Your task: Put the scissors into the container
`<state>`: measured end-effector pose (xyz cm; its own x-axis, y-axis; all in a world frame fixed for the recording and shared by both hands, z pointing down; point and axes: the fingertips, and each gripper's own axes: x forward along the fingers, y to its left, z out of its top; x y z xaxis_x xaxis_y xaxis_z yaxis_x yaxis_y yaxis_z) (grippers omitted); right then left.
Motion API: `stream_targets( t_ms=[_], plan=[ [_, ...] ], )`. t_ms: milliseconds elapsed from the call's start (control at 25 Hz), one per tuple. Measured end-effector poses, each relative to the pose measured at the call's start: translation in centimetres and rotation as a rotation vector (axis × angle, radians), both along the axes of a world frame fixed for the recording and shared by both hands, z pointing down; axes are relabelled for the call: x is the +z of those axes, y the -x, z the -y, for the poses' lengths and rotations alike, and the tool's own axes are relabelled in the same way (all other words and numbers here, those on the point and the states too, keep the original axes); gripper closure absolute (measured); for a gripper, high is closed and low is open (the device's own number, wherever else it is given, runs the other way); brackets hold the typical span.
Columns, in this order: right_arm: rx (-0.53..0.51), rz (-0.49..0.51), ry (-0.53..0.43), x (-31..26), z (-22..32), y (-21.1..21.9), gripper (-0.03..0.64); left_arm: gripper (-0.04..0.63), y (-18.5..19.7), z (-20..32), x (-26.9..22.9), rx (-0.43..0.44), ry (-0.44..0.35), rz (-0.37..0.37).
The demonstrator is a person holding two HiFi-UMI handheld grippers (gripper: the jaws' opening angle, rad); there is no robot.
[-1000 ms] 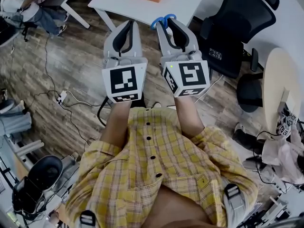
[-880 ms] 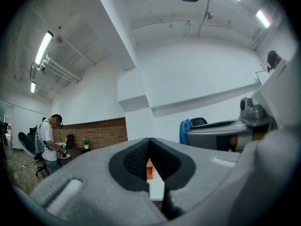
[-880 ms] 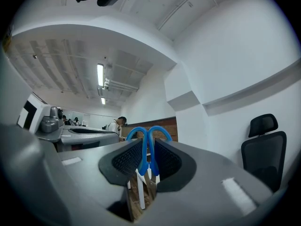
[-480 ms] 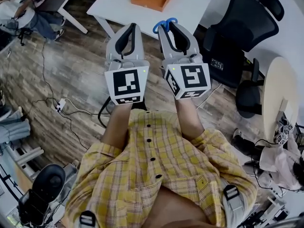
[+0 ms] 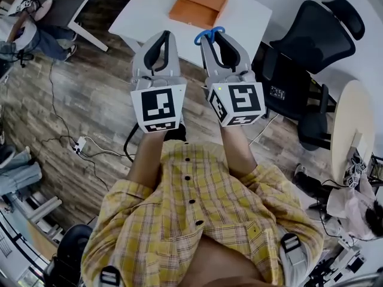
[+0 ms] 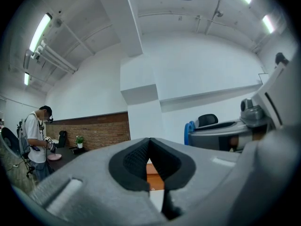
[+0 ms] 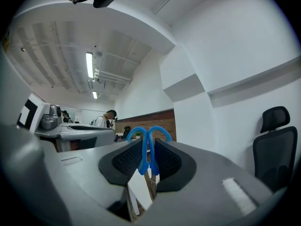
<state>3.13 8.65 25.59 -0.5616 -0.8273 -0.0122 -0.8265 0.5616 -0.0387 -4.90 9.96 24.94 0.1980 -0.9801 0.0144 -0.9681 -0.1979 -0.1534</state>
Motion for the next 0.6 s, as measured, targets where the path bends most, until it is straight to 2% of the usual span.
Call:
stream_targets(
  t_ms=[240, 600],
  plan=[
    [0.049, -0.008, -0.004, -1.1, 4.8, 2.4, 0.526, 0.597, 2.4, 5.2, -0.9, 0.054, 0.001, -0.006],
    [0.107, -0.03, -0.006, -0.8, 9.5, 3.9, 0.526, 0.597, 3.6, 10.4, -0.4, 0.133, -0.001, -0.026]
  ],
)
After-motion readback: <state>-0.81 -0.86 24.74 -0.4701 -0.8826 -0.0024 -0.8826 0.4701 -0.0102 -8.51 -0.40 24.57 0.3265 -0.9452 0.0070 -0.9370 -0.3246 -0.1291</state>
